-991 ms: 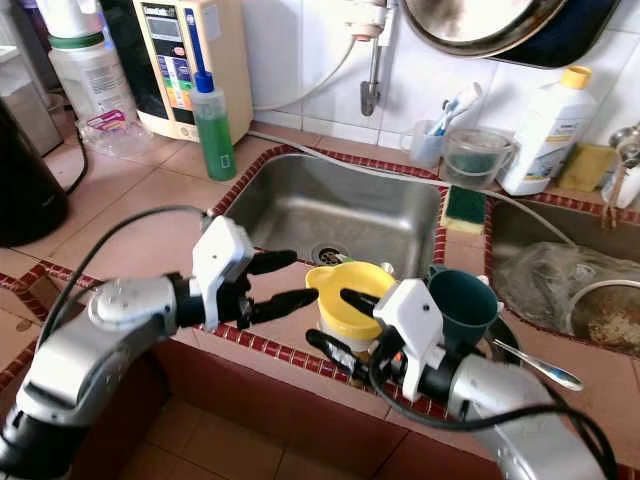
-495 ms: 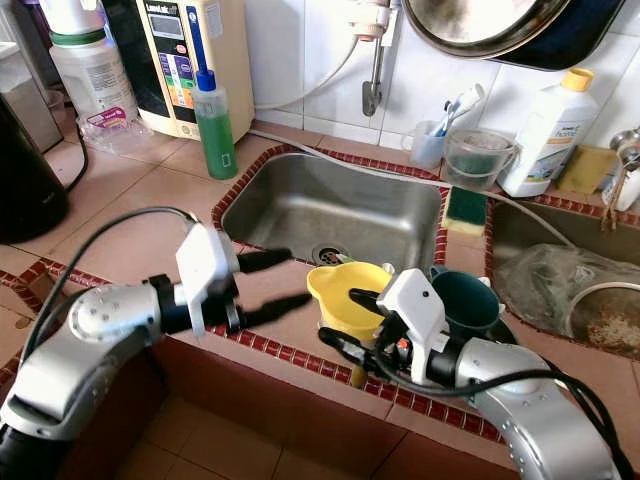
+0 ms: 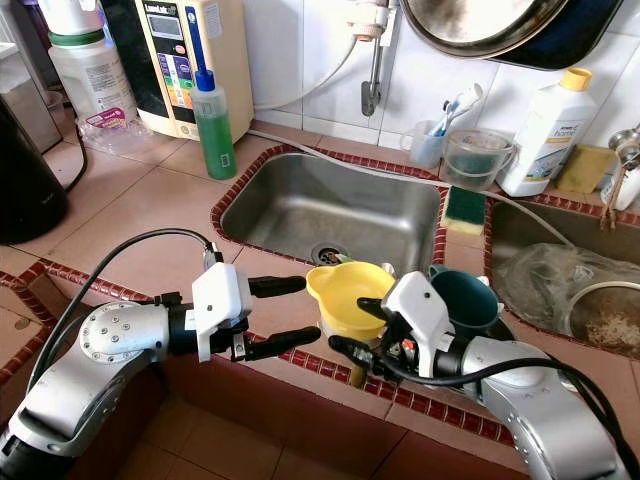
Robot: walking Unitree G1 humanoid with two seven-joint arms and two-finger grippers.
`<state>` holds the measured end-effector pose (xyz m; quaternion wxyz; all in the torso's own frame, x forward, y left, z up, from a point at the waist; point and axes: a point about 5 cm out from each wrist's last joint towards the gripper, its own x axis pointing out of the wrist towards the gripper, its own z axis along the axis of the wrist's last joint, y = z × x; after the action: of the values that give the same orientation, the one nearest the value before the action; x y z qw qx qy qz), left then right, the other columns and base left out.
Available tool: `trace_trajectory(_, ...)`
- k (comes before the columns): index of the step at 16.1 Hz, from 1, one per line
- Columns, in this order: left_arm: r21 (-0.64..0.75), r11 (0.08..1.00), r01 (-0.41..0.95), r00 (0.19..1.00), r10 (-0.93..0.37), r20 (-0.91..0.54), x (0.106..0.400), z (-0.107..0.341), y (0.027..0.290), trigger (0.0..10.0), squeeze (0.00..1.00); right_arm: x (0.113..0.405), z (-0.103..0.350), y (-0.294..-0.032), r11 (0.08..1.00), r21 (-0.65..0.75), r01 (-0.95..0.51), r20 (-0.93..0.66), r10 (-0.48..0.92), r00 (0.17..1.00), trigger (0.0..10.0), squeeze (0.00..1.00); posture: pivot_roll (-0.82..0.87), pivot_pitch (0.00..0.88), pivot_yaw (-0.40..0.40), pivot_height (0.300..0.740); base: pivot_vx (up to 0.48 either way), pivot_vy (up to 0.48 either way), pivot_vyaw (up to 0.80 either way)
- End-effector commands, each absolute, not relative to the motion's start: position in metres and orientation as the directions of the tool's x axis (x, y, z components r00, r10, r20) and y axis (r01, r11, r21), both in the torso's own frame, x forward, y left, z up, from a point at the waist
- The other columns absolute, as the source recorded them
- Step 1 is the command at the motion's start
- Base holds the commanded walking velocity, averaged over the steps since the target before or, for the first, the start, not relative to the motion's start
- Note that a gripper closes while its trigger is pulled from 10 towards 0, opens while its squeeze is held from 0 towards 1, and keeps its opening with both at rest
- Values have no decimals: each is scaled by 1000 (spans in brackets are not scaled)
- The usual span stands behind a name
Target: Kitchen organization
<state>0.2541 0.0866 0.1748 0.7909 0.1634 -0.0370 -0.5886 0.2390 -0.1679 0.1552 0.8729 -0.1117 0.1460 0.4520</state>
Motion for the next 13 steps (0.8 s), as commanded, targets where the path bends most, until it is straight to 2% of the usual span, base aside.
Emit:
trace_trajectory(1, 316, 244, 917, 299, -944, -138, 256, 177, 85, 10000, 0, 243, 157, -170, 540, -88, -837, -388, 755, 528, 10000, 0, -168, 32, -1, 736, 0, 0, 0)
trace_trajectory(8, 300, 259, 918, 306, -945, -120, 253, 179, 82, 10000, 0, 258, 161, -180, 446, -156, -881, -507, 730, 459, 10000, 0, -147, 20, -25, 736, 0, 0, 0)
trace_trajectory(11, 294, 278, 915, 321, -940, -112, 251, 180, 83, 10000, 0, 266, 162, -182, 333, -203, -921, -541, 746, 389, 10000, 0, -131, 11, -38, 736, 0, 0, 0)
trace_trajectory(13, 296, 284, 912, 329, -938, -111, 251, 180, 83, 10000, 0, 269, 163, -182, 298, -228, -927, -546, 749, 375, 10000, 0, -125, 8, -45, 736, 0, 0, 0)
